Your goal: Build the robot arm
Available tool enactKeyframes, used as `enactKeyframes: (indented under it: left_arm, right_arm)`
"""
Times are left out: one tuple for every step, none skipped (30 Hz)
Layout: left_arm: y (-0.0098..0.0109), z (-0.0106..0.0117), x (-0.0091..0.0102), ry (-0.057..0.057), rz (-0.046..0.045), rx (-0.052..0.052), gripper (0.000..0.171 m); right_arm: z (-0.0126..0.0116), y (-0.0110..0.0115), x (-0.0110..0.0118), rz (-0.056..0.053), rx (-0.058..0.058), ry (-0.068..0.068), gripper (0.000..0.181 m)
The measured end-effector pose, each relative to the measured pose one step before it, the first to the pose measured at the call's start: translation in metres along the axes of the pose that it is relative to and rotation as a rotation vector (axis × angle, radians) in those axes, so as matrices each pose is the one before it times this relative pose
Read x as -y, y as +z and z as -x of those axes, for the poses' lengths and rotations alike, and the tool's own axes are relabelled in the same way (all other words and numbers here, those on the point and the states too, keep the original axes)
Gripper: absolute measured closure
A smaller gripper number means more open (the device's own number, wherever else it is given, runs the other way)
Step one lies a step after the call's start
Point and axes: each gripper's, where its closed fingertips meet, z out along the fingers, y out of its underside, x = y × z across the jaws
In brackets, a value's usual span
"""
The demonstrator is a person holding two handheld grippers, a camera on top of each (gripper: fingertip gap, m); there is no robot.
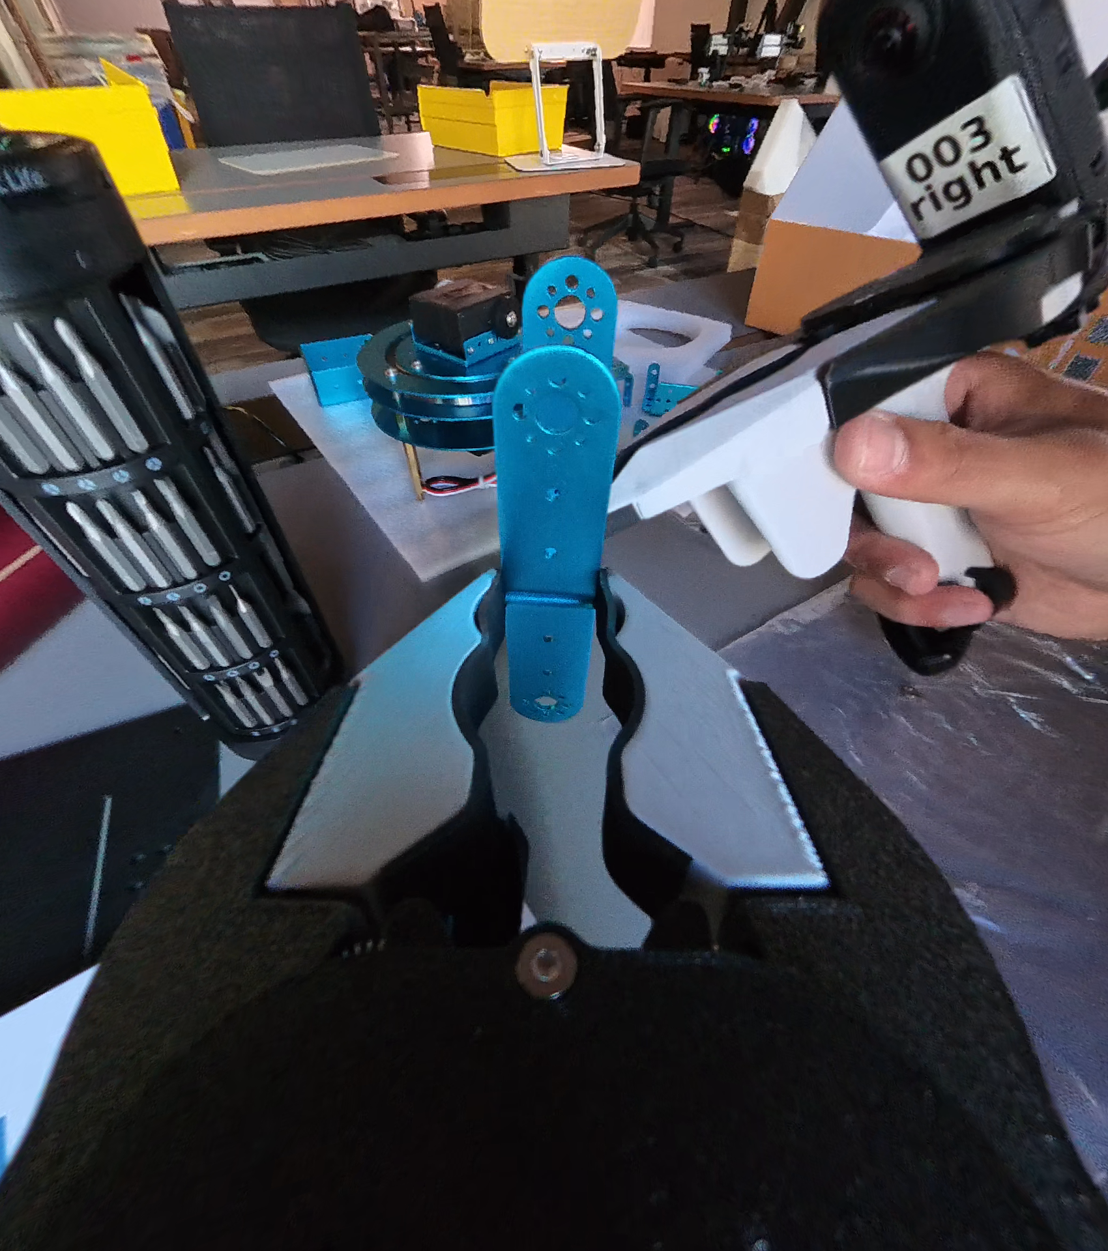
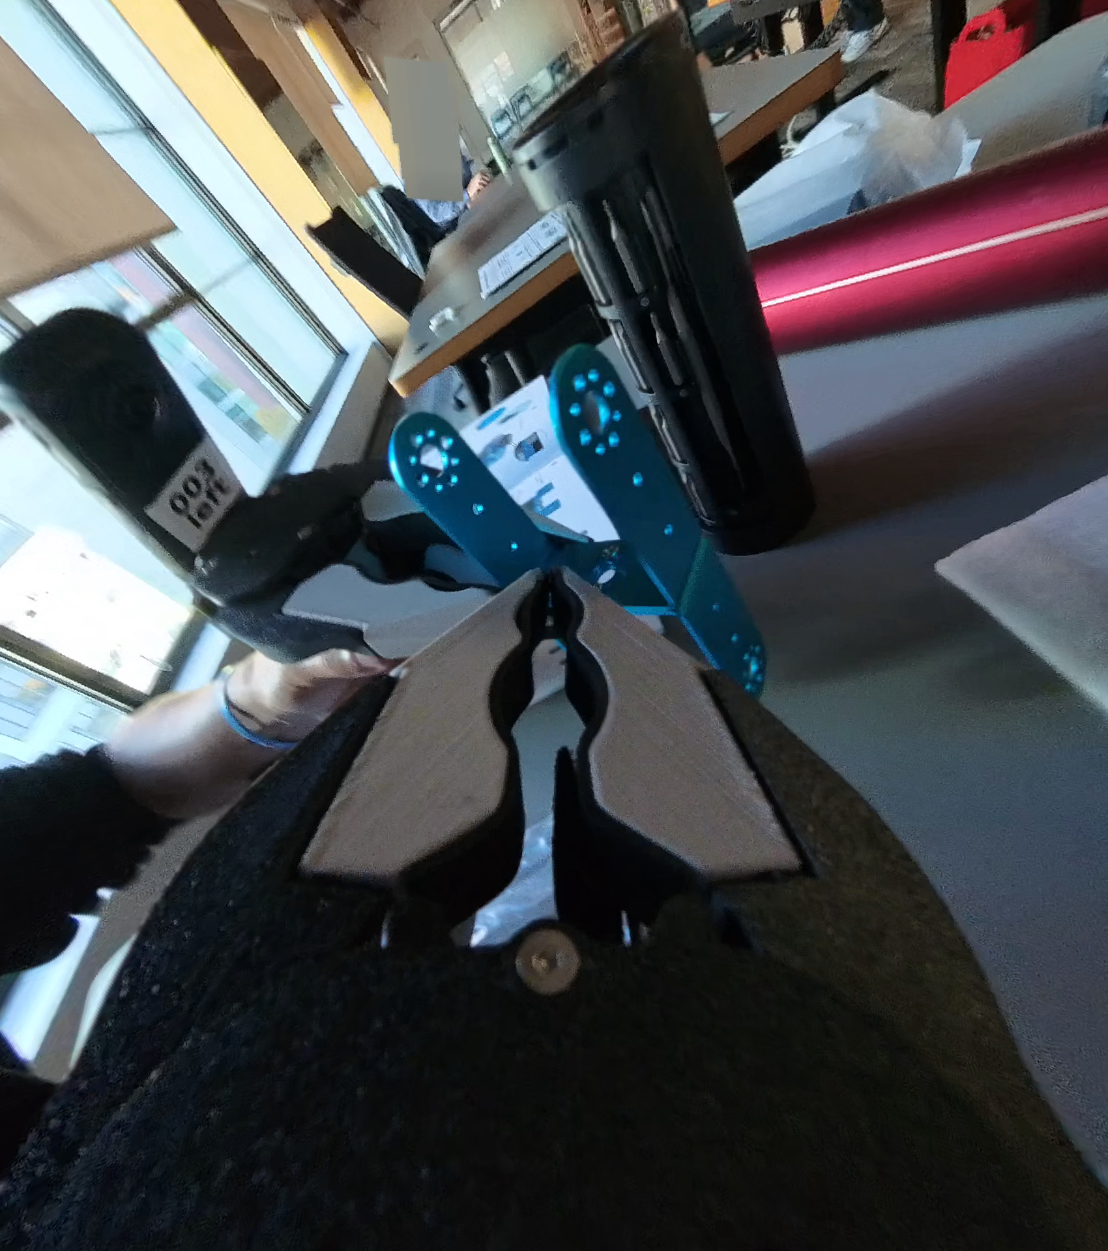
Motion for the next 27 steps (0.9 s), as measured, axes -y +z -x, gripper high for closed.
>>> enactKeyframes:
  left_arm:
    - [-0.00011,-0.00112,0.00105,0.012,-0.00541,0.0018,0.146]
    - [-0.00006,-0.00207,0.00114,0.0009,-0.00597,-0.0068,0.146]
    - [0.00019,-0.00167,0.00039,-0.002,-0.00277,-0.0073,0.146]
    - [0.00032,-0.00042,-0.00036,-0.0026,0.00278,-0.0016,0.146]
    - [-0.00001,0.00057,-0.00022,-0.0019,0.00004,0.0029,0.146]
    - [-0.00012,0.00032,-0.00011,-0.0054,0.00064,-0.0015,0.146]
    - [0.00005,-0.00009,-0.00028,-0.0087,0.00076,-0.0051,0.146]
    - [-0.00022,0.00055,-0.00001,-0.0072,-0.00023,-0.0009,0.146]
    - [-0.00026,0.00085,0.00029,-0.0014,-0.00114,0.0036,0.146]
    - [-0.00017,0.0005,0.00019,0.0017,-0.00023,0.0015,0.146]
    - [0.00011,-0.00008,-0.00045,0.0012,0.00306,-0.0009,0.146]
    - [0.0,0.00005,0.00017,-0.0009,-0.00142,0.0009,0.146]
    - [0.00001,-0.00019,0.00014,0.0002,-0.00117,-0.0006,0.146]
    - [0.00027,-0.0002,-0.00065,0.0014,0.0042,-0.0015,0.146]
    - [0.00019,0.00011,-0.00035,0.0016,0.00153,0.0018,0.146]
    - [0.00011,0.00002,-0.0001,0.0037,0.0002,0.0018,0.146]
    - [0.00021,-0.00049,-0.00043,0.0037,0.00308,-0.0016,0.146]
    - [0.00019,-0.00026,-0.00003,-0.0003,-0.00019,0.0003,0.146]
    - [0.00007,-0.00007,0.00011,0.0005,-0.00077,0.0,0.146]
    - [0.0001,-0.00017,-0.00028,-0.0002,0.0017,-0.0014,0.146]
    - [0.00004,0.00037,-0.00028,-0.0016,0.00071,0.0012,0.146]
    - [-0.00004,0.00038,0.0,-0.0007,-0.00093,0.0018,0.146]
    - [0.0001,-0.00006,-0.00037,-0.0003,0.00244,-0.0021,0.146]
    - [0.00008,0.00025,0.00004,-0.0011,-0.00011,0.0015,0.146]
    - [-0.00009,0.00027,0.00011,0.0011,-0.00112,0.0023,0.146]
    - [0.00002,-0.00031,-0.00015,0.001,0.00126,-0.0022,0.146]
    - [0.00005,-0.00032,-0.00004,-0.0019,0.00041,-0.0022,0.146]
  right_arm:
    - [0.00029,0.0003,0.00146,-0.0144,0.0126,0.0496,0.181]
    - [0.00092,0.00026,0.00183,-0.0154,0.0162,0.0463,0.181]
    - [-0.00136,-0.00013,0.00241,-0.0193,0.0003,0.0392,0.181]
    - [-0.00147,0.00033,0.00152,-0.0111,-0.0028,0.0281,0.181]
    - [-0.00174,0.00065,-0.00018,0.0019,-0.0062,0.0188,0.181]
    - [-0.00169,0.00045,-0.00029,0.0021,-0.0074,0.0141,0.181]
    - [-0.00025,0.00012,0.00004,-0.0003,0.0014,0.0161,0.181]
    - [0.00032,-0.00004,0.0,-0.0008,0.0053,0.0193,0.181]
    - [-0.00005,-0.00023,0.0001,-0.0014,0.0033,0.0185,0.181]
    - [0.00003,-0.00007,-0.00008,0.0021,0.0031,0.0108,0.181]
    - [-0.00068,-0.00001,-0.00031,0.0037,-0.0023,0.0065,0.181]
    - [-0.00062,-0.0002,0.00058,-0.003,-0.0036,0.0017,0.181]
    - [0.00009,-0.00007,0.0001,-0.0005,0.0008,-0.0014,0.181]
    - [-0.00021,0.00046,-0.00092,0.0064,0.0003,0.0032,0.181]
    - [-0.00007,0.00022,-0.00036,0.0015,0.0009,0.004,0.181]
    - [0.00021,0.00039,-0.00073,0.0039,0.0034,0.0015,0.181]
    - [0.0003,0.00034,-0.00078,0.0048,0.002,0.0026,0.181]
    - [0.00011,-0.00005,0.00008,-0.0008,0.001,0.0014,0.181]
    - [0.00033,0.00023,-0.0004,0.0037,0.0019,0.0009,0.181]
    - [-0.00001,0.00042,-0.00099,0.0057,0.0003,0.0018,0.181]
    - [0.00036,0.00034,-0.0007,0.0028,0.0022,0.0029,0.181]
    - [0.00049,0.00035,-0.00076,0.0025,0.0022,-0.0004,0.181]
    - [0.00012,0.00034,-0.00073,0.0035,-0.0009,-0.0015,0.181]
    - [-0.00027,-0.00002,-0.0001,0.0012,-0.0043,-0.0044,0.181]
    - [-0.00027,-0.0001,0.00025,-0.0009,-0.0045,-0.0064,0.181]
    - [-0.0004,-0.00022,0.00018,0.0008,-0.0043,-0.0044,0.181]
    - [-0.0002,-0.00039,0.00056,-0.0025,-0.003,-0.004,0.181]
